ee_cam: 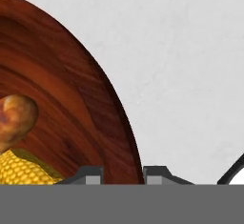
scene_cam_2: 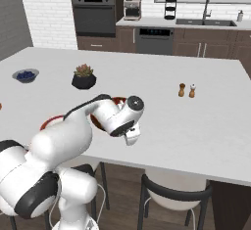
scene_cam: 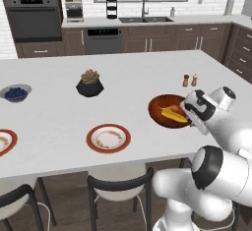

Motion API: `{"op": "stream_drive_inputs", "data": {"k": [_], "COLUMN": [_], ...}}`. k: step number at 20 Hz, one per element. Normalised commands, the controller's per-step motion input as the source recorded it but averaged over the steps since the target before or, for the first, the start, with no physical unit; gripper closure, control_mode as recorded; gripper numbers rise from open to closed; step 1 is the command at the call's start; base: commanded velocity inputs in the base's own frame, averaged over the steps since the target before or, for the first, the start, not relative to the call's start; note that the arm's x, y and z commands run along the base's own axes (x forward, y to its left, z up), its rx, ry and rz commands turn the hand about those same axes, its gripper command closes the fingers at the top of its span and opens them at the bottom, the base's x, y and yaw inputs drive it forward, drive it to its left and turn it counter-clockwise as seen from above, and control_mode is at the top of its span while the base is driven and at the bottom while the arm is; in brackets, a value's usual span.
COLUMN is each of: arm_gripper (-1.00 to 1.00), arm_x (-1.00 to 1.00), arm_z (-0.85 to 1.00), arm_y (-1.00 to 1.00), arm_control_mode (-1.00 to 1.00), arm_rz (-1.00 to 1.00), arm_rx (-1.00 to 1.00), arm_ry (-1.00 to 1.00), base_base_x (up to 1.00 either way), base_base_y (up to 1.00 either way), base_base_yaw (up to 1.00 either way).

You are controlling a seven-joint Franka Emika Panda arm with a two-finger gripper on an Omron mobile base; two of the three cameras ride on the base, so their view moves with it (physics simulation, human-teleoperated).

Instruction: Pick the chicken drumstick and corn from their plates and place them in the bowl. Then put the bowl in the fridge.

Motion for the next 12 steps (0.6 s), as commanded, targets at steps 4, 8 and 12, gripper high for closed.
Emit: {"op": "stream_drive_inputs", "data": {"k": [4,8,12], "arm_gripper": [1.00,1.00,1.00], "arm_x": [-0.24,-0.53,-0.78], "arm_z": [0.98,0.90,0.91], "arm_y": [-0.25,-0.04,0.00], "arm_control_mode": [-1.00,-1.00,-1.00], "arm_rz": [-0.36,-0.17,-0.10], "arm_rx": [0.00,0.03,0.00], "arm_ry": [0.25,0.10,-0.26], "base_base_x": [0.00,0.00,0.00], "base_base_y": [0.00,0.00,0.00], "base_base_yaw": [0.00,0.00,0.00]}}
